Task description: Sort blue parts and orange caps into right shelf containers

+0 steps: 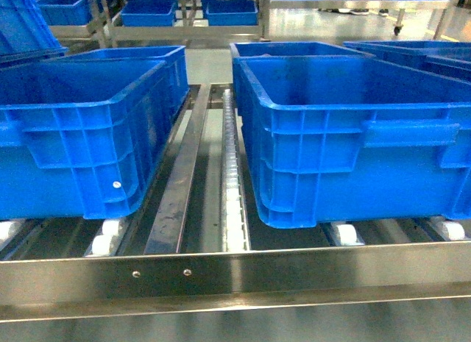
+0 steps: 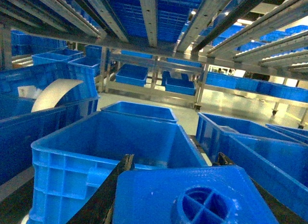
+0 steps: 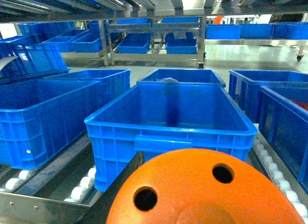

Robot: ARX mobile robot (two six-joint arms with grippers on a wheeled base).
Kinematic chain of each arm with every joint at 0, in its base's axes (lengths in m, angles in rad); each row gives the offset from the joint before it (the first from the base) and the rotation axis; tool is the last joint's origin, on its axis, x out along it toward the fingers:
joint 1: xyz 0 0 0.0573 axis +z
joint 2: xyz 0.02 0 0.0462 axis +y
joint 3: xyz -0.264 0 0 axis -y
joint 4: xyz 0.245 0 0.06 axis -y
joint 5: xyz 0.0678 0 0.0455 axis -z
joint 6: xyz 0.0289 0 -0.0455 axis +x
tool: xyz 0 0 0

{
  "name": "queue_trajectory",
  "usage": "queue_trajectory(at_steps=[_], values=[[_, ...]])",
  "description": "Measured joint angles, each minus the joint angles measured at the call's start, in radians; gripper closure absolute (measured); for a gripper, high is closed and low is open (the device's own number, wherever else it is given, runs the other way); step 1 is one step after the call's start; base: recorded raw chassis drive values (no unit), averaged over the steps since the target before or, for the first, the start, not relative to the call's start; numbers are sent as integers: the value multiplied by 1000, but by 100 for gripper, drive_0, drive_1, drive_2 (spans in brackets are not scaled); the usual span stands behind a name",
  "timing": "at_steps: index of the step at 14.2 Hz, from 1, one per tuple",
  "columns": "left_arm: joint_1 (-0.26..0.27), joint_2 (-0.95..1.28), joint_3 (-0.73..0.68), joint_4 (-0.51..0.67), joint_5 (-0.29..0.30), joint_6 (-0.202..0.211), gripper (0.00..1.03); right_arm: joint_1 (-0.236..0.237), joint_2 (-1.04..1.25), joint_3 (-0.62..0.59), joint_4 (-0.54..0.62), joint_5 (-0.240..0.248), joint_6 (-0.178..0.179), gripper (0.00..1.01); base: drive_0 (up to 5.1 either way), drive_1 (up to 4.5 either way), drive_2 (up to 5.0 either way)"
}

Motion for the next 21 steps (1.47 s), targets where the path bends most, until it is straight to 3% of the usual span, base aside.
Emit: queue_trajectory(at_steps=[7,21], values=[[0,-1,0,2,-1,0,59,0,1,0,0,0,0,60,-2,293,-298],[0,3,0,0,0,0,59,0,1,0,0,0,0,60,0,0,0]])
